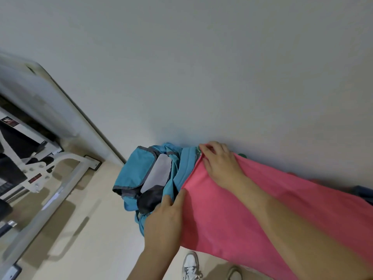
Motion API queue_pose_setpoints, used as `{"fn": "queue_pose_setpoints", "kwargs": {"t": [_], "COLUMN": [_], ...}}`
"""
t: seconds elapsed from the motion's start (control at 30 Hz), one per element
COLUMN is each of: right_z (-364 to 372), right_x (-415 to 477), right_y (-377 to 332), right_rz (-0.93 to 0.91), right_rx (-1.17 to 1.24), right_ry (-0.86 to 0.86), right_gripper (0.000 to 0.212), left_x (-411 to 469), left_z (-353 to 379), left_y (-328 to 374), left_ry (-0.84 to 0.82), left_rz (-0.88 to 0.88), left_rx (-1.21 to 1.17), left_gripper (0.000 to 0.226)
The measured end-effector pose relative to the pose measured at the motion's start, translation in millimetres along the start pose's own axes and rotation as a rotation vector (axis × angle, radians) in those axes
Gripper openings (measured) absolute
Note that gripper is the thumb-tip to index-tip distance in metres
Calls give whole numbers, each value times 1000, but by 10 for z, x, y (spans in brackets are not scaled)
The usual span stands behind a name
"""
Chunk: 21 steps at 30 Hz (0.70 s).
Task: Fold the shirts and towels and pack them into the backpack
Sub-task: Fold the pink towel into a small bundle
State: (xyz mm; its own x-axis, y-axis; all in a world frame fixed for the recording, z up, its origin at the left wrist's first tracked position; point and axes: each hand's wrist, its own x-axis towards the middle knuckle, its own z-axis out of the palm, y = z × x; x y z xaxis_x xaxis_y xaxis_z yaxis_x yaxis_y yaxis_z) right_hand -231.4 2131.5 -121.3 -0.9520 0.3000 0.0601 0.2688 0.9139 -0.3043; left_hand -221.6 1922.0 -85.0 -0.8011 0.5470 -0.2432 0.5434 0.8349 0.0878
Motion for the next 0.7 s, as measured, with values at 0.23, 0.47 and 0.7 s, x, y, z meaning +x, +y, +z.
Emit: {"fn": "queue_pose_setpoints", "kwargs": {"t": [0.23, 0.47, 0.7], "right_z": [-195, -814, -1358], "right_x": [-20, -1063, -2880], "right_y": [-31, 235, 907], "right_rz": [7, 338, 967], "right_rx": [159, 271, 265], "right_ry": [-140, 129, 413], "right_gripper": [73, 54, 34], "left_x": [402, 632, 470], "left_z": [141, -30, -195], "left_y": [204, 235, 1130], "left_ry": [289, 100, 101], "left_rz": [444, 522, 867], "left_rx": [83, 198, -98], "left_gripper": [44, 35, 29]}}
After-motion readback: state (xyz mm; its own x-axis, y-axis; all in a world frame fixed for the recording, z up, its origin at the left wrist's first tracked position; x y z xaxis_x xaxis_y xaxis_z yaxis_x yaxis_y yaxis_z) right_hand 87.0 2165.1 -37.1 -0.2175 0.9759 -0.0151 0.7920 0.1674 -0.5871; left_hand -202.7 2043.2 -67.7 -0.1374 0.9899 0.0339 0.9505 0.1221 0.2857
